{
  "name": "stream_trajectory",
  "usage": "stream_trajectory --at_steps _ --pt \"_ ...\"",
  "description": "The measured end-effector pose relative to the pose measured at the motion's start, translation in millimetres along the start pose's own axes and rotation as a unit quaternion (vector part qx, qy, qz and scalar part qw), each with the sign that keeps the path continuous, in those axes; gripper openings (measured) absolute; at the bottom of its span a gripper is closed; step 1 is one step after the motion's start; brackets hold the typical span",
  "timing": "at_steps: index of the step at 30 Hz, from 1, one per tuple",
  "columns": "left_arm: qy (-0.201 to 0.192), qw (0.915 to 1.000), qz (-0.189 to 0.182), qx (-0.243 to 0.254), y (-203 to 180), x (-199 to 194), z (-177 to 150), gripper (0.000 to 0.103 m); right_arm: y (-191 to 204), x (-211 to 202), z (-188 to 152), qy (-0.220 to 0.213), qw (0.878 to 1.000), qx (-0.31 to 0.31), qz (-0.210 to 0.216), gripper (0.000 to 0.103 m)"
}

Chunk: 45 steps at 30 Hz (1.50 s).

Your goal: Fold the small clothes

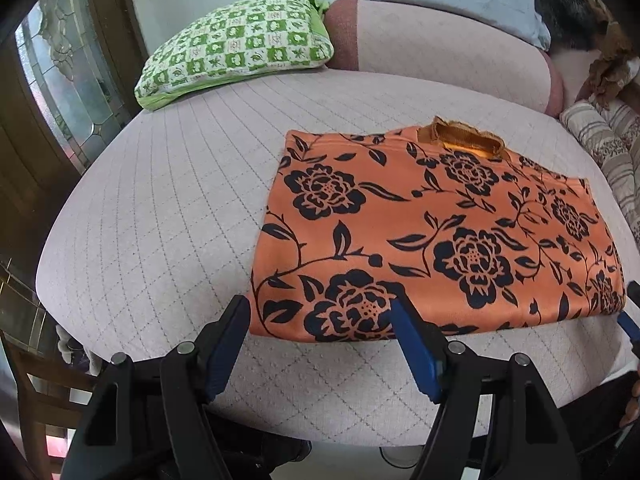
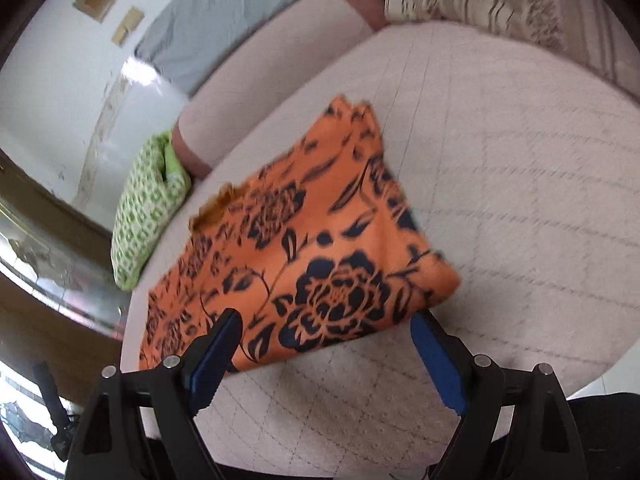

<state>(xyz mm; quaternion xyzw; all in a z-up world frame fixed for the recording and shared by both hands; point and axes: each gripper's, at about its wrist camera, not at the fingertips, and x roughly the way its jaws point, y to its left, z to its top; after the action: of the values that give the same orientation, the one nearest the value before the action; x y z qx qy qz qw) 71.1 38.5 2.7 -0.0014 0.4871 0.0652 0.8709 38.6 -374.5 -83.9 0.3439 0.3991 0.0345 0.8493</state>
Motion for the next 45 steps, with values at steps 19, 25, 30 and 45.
stream_trajectory --at_steps 19,25,30,45 --pt "-0.007 0.9987 -0.024 0.044 -61 34 8 0.074 -58 9 18 0.011 0.974 0.21 0.079 0.087" --pt "-0.042 0.9967 -0.009 0.07 -76 43 22 0.074 -66 26 25 0.035 0.972 0.226 0.055 0.013" --pt "-0.032 0.9955 -0.002 0.089 -82 61 27 0.074 -31 0 26 0.012 0.992 0.123 -0.002 0.012" --pt "-0.048 0.9965 -0.043 0.053 -58 86 41 0.08 -6 43 143 0.032 0.999 -0.025 0.028 0.074"
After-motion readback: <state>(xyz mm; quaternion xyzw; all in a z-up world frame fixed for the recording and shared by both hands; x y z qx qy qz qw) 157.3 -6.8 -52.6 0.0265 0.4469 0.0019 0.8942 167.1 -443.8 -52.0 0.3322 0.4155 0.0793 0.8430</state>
